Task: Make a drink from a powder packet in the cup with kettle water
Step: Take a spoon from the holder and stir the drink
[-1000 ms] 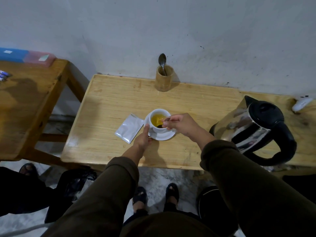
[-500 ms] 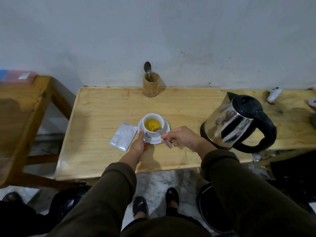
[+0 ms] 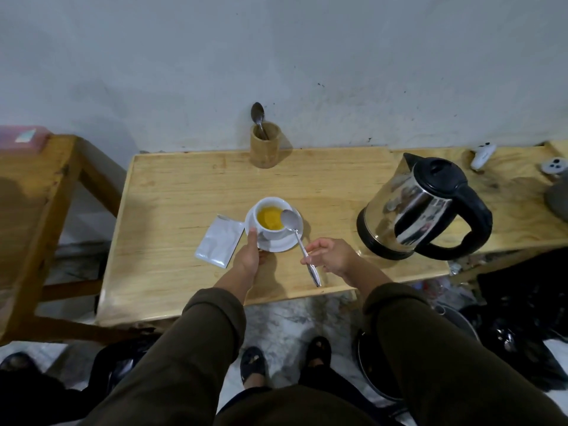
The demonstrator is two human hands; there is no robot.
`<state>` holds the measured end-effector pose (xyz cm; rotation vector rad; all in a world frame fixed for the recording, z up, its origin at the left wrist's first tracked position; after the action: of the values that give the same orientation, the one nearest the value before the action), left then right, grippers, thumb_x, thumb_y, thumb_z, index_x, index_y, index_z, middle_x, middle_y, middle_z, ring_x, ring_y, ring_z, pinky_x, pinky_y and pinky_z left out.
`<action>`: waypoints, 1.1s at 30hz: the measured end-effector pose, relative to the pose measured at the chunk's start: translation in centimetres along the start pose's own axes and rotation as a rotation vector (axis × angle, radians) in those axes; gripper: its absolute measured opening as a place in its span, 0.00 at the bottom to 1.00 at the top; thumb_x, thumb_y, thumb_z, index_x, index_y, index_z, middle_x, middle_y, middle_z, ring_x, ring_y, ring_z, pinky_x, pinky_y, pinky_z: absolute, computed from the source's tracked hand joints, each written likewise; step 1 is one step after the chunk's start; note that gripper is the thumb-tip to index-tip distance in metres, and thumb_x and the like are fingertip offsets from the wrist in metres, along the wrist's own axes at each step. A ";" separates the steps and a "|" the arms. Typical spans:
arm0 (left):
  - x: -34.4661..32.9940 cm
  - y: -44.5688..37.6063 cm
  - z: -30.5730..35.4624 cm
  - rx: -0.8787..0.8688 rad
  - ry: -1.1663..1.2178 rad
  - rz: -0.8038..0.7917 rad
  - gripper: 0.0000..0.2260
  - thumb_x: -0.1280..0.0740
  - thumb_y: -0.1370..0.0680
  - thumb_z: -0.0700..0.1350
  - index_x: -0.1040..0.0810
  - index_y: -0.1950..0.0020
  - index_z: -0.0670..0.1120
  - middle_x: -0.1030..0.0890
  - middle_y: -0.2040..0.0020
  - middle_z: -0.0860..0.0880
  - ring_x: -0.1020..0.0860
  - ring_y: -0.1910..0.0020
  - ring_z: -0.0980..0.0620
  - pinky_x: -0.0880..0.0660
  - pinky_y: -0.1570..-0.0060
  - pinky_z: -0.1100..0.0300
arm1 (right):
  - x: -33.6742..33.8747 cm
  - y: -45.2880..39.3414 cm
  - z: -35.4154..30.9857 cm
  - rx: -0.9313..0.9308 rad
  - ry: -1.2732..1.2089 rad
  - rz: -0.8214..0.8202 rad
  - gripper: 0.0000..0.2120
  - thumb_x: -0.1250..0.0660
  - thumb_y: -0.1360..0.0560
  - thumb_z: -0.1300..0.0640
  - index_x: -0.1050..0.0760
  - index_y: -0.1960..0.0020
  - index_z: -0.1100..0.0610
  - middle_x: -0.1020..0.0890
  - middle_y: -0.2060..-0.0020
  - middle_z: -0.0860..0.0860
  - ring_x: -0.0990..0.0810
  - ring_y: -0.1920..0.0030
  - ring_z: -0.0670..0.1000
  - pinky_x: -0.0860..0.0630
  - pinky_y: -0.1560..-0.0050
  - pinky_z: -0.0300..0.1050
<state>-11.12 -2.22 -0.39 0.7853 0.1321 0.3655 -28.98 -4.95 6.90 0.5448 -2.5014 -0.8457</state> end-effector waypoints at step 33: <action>-3.0 0.9 -1.6 -0.054 -0.294 0.372 0.15 0.35 0.23 0.47 0.23 0.39 0.41 0.20 0.40 0.42 0.24 0.40 0.42 0.29 0.37 0.52 | 3.6 -9.3 5.3 -0.112 0.150 0.211 0.14 0.32 0.29 0.61 0.28 0.70 0.48 0.20 0.60 0.53 0.21 0.57 0.52 0.20 0.44 0.51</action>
<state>-14.54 -1.69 -0.89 0.8016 -0.3025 0.5970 -32.62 -11.07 -1.80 0.2896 -2.3105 -0.8249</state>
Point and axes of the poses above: each hand's wrist, its own y-axis away from the middle knuckle, its own x-axis out of the back of the hand, z = x × y, the point moved 1 cm from there along -y, towards the middle knuckle
